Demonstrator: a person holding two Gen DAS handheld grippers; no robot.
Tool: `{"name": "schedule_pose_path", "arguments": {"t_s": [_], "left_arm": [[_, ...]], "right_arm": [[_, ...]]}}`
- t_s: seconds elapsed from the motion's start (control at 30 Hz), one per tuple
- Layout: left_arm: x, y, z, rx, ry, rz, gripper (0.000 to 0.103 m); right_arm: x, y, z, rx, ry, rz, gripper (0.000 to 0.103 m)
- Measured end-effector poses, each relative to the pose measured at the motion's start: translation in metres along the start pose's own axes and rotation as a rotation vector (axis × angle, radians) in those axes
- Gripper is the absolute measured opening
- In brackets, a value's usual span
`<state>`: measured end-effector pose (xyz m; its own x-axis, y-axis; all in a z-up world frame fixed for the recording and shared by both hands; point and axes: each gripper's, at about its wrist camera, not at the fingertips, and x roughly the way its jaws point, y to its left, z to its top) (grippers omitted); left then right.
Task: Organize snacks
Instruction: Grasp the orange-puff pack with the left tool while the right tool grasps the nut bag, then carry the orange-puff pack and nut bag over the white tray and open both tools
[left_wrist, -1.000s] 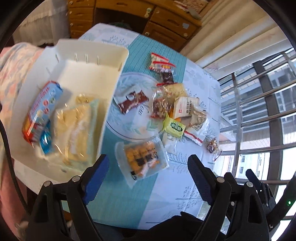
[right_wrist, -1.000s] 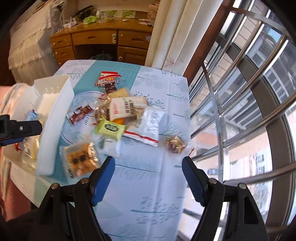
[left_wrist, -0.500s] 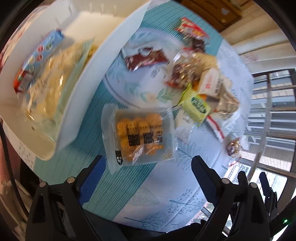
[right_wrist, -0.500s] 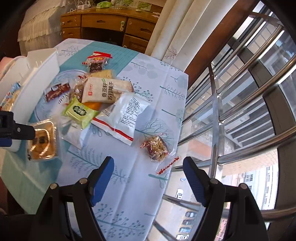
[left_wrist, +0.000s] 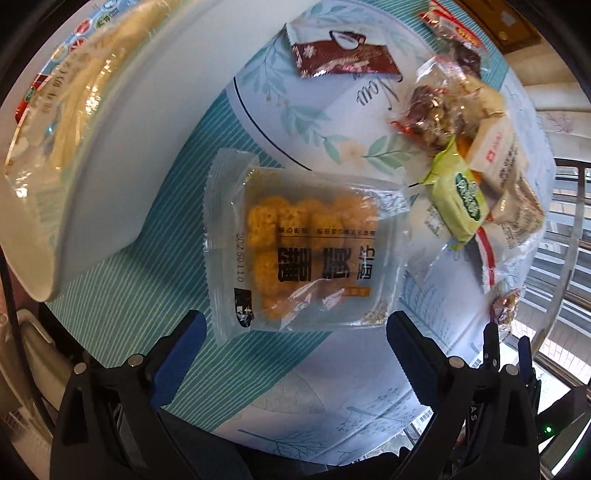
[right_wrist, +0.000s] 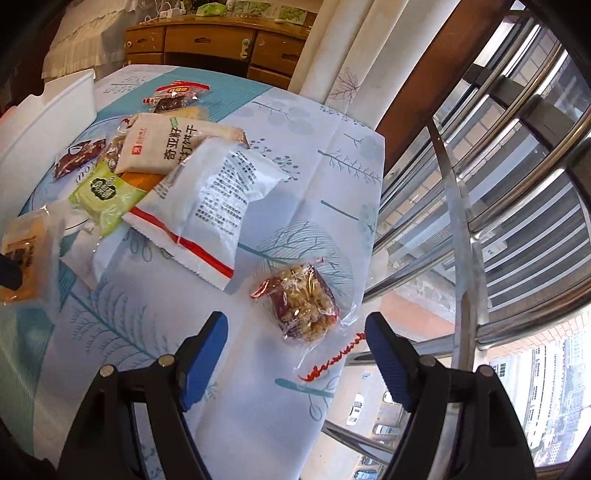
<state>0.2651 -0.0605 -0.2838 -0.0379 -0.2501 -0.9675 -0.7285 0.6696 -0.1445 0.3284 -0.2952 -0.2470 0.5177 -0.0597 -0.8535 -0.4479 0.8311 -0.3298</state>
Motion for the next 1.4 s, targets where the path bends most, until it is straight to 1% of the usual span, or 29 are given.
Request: {"name": "schedule_pose_path", "arguments": {"t_s": [0.07, 0.17, 0.23, 0.27, 0.4, 0.47, 0.53, 0.57, 0.6, 0.63, 0.67, 0.77, 0.83, 0.87, 0.93, 1.03, 1.2, 1.23, 1.4], "left_arm": [[0.004, -0.001, 0.003, -0.001, 0.007, 0.013, 0.098], [0.010, -0.001, 0.010, -0.027, 0.022, 0.033, 0.101], [0.014, 0.000, 0.016, -0.053, 0.035, 0.040, 0.102], [0.014, -0.001, 0.017, -0.059, 0.038, 0.041, 0.103], [0.013, -0.005, 0.025, -0.072, 0.023, 0.049, 0.103], [0.013, -0.006, 0.030, -0.082, 0.018, 0.045, 0.103], [0.014, -0.008, 0.036, -0.096, 0.018, 0.038, 0.103], [0.014, -0.006, 0.037, -0.102, 0.019, 0.034, 0.103], [0.015, -0.006, 0.039, -0.112, 0.021, 0.033, 0.103], [0.015, -0.005, 0.041, -0.116, 0.022, 0.030, 0.103], [0.021, -0.013, 0.043, -0.121, 0.022, 0.028, 0.103], [0.021, -0.011, 0.045, -0.122, 0.018, 0.016, 0.100], [0.022, -0.009, 0.042, -0.127, 0.017, 0.005, 0.092], [0.021, -0.008, 0.042, -0.130, 0.015, 0.008, 0.090], [0.018, -0.009, 0.043, -0.124, 0.009, 0.009, 0.086], [0.015, -0.010, 0.035, -0.103, 0.005, 0.017, 0.080], [0.008, -0.011, 0.024, -0.058, 0.014, 0.060, 0.078], [0.004, -0.011, 0.019, -0.040, 0.007, 0.057, 0.078], [-0.024, -0.022, 0.000, 0.090, -0.115, 0.034, 0.078]], "right_arm": [[0.011, 0.001, -0.002, -0.010, 0.009, -0.006, 0.077], [0.022, 0.001, -0.004, -0.008, 0.017, -0.001, 0.077], [0.027, 0.001, -0.004, -0.007, 0.017, 0.013, 0.077], [0.026, 0.001, -0.004, -0.004, 0.001, 0.015, 0.077], [0.032, -0.002, 0.001, 0.021, -0.002, 0.045, 0.077], [0.033, -0.004, 0.003, 0.031, -0.001, 0.073, 0.073], [0.034, -0.005, 0.004, 0.030, -0.001, 0.101, 0.063], [0.033, -0.003, 0.002, 0.026, -0.003, 0.119, 0.060], [0.032, -0.003, 0.002, 0.020, -0.005, 0.113, 0.053], [0.032, -0.002, 0.002, 0.012, -0.008, 0.104, 0.050], [0.032, -0.001, 0.001, 0.008, -0.008, 0.104, 0.049], [0.032, -0.002, 0.001, 0.011, 0.000, 0.112, 0.048], [0.031, -0.001, 0.001, 0.006, 0.008, 0.112, 0.047], [0.031, -0.001, 0.001, 0.004, 0.011, 0.111, 0.047], [0.031, 0.000, 0.002, 0.006, 0.024, 0.111, 0.046], [0.029, 0.003, 0.000, 0.020, 0.038, 0.118, 0.046], [0.022, 0.008, -0.002, 0.082, 0.060, 0.168, 0.046], [0.020, 0.010, -0.002, 0.091, 0.064, 0.179, 0.046], [0.008, 0.021, -0.003, 0.155, 0.114, 0.252, 0.046]]}}
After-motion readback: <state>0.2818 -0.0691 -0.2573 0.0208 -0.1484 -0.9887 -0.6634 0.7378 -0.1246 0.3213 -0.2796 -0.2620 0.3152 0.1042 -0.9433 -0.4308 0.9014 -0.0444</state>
